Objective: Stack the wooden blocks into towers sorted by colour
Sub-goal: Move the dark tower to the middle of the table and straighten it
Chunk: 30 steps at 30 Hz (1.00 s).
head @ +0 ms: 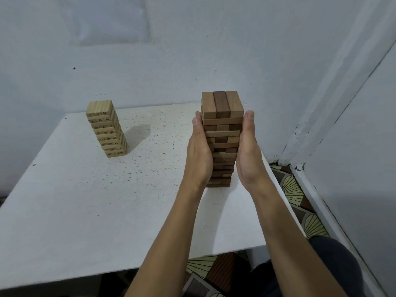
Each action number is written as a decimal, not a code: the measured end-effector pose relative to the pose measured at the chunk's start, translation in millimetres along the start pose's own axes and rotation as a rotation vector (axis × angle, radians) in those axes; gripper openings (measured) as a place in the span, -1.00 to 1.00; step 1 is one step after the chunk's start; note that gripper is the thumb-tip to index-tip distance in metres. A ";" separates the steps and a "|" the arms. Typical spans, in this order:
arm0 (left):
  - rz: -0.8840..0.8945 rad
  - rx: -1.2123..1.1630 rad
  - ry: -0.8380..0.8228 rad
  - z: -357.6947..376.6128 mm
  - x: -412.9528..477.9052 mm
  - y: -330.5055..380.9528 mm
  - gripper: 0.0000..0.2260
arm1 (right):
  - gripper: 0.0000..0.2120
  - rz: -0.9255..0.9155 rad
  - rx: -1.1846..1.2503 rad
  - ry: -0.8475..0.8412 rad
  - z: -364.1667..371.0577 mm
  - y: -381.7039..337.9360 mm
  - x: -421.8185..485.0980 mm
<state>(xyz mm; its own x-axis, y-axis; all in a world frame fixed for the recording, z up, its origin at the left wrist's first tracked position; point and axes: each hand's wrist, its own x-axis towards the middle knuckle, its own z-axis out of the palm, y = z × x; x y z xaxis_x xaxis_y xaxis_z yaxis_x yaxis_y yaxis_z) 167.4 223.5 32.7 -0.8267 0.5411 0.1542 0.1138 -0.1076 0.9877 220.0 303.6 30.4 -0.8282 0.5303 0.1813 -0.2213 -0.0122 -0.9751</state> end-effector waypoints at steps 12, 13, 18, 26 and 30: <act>0.070 0.004 0.115 -6.1 7.7 18.4 -0.45 | -0.15 0.012 -0.109 0.092 -12.5 -17.3 11.1; 0.077 0.009 0.111 -5.7 8.8 21.5 -0.45 | -0.16 0.008 -0.106 0.085 -11.8 -19.1 12.1; 0.090 0.068 0.065 0.6 9.7 33.1 -0.47 | 0.00 -0.007 -0.071 0.047 -5.7 -24.6 15.3; 0.093 0.066 0.060 4.4 8.7 36.0 -0.49 | 0.01 -0.011 -0.052 0.035 -0.7 -24.5 17.7; 0.098 0.051 0.064 5.2 9.7 34.6 -0.49 | 0.01 -0.013 -0.036 0.034 -1.0 -23.5 17.9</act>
<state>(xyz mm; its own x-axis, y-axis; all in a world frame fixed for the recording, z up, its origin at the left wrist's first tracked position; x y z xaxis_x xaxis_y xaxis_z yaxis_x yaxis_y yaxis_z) 166.2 229.3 68.6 -0.8438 0.4753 0.2491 0.2218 -0.1138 0.9684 210.9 314.2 56.4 -0.8075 0.5583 0.1903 -0.2129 0.0249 -0.9767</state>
